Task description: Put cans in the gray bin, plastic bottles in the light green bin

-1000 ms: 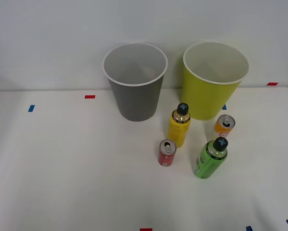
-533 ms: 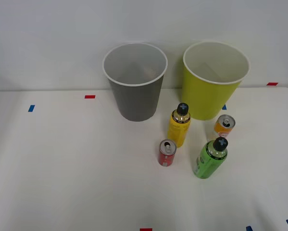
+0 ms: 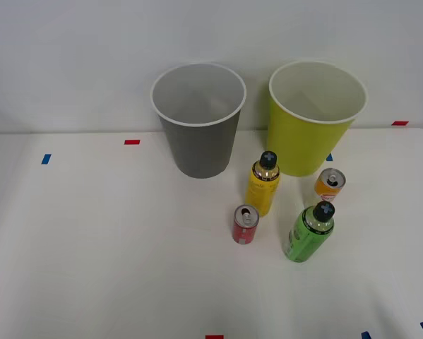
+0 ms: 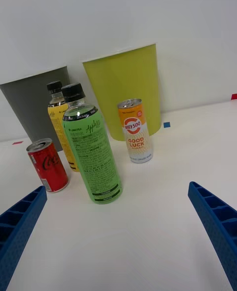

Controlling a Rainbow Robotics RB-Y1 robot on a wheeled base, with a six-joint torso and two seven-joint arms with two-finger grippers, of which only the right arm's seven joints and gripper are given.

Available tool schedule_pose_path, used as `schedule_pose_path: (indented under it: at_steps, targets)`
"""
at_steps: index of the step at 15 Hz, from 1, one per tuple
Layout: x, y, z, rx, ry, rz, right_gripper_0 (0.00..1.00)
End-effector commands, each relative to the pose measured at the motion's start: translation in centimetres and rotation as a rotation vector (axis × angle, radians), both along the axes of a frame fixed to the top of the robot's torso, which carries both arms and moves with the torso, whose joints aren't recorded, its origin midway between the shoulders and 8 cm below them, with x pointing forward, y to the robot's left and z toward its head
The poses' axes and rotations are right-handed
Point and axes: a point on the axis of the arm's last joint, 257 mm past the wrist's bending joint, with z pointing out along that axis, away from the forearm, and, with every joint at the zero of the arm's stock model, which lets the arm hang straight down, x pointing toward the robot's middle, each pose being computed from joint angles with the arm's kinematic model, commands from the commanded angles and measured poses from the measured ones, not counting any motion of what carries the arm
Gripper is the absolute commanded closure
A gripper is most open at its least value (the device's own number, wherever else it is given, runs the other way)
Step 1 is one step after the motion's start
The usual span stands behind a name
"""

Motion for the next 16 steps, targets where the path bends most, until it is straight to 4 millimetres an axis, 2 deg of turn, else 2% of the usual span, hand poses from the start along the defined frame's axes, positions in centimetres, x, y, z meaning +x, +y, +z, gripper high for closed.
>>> schedule_pose_path:
  at_steps: [1,16]
  targets:
    - [0.00,0.00,0.00,0.000,0.000,0.000,0.00]
    - [0.00,0.00,0.00,0.000,0.000,0.000,0.00]
